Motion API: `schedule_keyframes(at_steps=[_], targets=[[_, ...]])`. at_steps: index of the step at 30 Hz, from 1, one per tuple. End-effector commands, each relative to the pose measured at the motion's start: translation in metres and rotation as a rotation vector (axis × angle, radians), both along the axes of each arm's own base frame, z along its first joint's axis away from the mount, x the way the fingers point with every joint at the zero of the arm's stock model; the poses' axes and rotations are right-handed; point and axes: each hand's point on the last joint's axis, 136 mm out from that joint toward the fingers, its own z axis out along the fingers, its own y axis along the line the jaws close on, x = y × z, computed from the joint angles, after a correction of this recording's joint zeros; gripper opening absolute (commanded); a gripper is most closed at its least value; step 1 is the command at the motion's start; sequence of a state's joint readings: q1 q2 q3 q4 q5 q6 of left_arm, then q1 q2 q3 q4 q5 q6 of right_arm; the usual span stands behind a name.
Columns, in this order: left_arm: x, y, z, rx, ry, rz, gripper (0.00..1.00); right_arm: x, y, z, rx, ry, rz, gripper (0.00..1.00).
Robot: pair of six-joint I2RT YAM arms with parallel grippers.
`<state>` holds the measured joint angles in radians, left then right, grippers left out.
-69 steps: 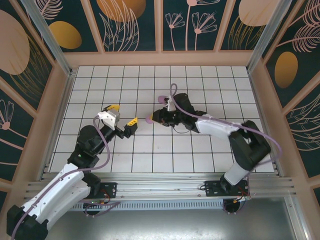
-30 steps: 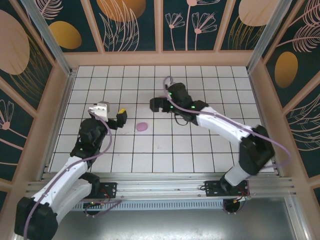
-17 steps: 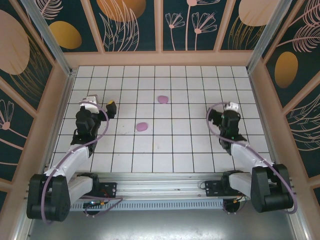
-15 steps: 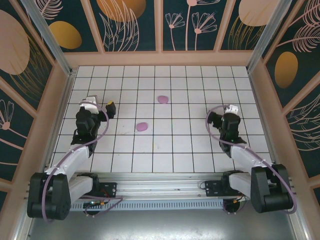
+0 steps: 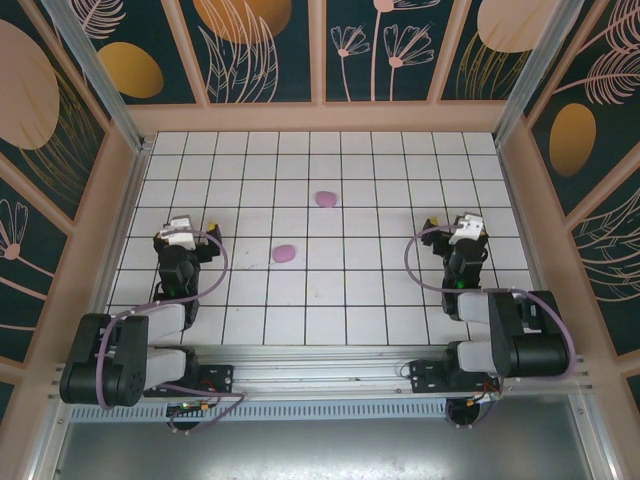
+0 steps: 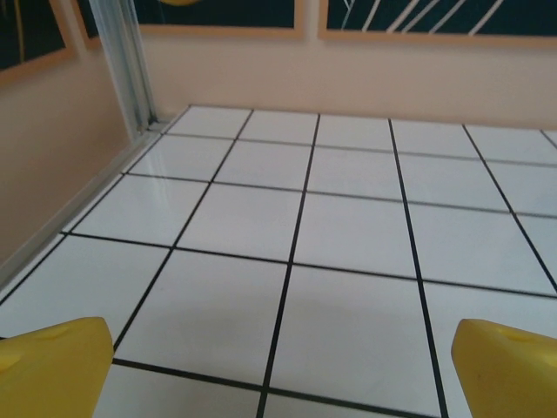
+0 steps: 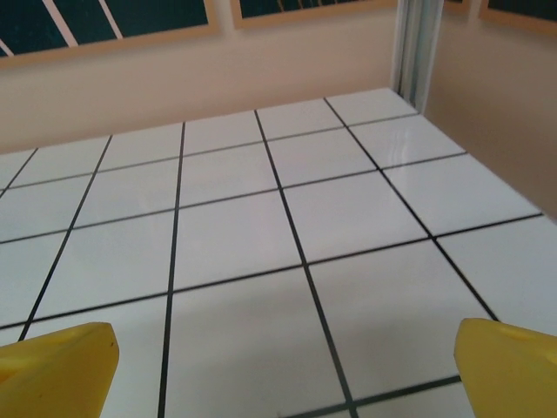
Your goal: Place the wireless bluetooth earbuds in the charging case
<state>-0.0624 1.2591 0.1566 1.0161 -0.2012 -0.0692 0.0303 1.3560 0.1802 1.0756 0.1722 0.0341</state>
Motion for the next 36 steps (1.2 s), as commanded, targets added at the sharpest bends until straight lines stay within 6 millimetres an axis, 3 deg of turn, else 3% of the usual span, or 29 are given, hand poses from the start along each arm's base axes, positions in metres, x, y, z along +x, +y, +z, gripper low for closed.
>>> schedule_keyframes(at_steps=[1,6,13,36], targets=[[0.001,0.006,0.034,0.018,-0.166,0.029,0.98,0.01,0.0,0.021,-0.001,-0.1,0.036,0.99],[0.012,-0.003,0.026,0.025,-0.157,-0.024,0.98,0.014,0.001,0.004,0.008,-0.082,0.059,0.99],[0.024,-0.004,0.008,0.03,-0.104,-0.03,0.99,0.021,-0.001,0.0,0.022,-0.055,0.058,0.99],[0.027,-0.002,0.008,0.025,-0.101,-0.018,0.99,0.023,0.006,-0.003,0.012,-0.039,0.094,0.99]])
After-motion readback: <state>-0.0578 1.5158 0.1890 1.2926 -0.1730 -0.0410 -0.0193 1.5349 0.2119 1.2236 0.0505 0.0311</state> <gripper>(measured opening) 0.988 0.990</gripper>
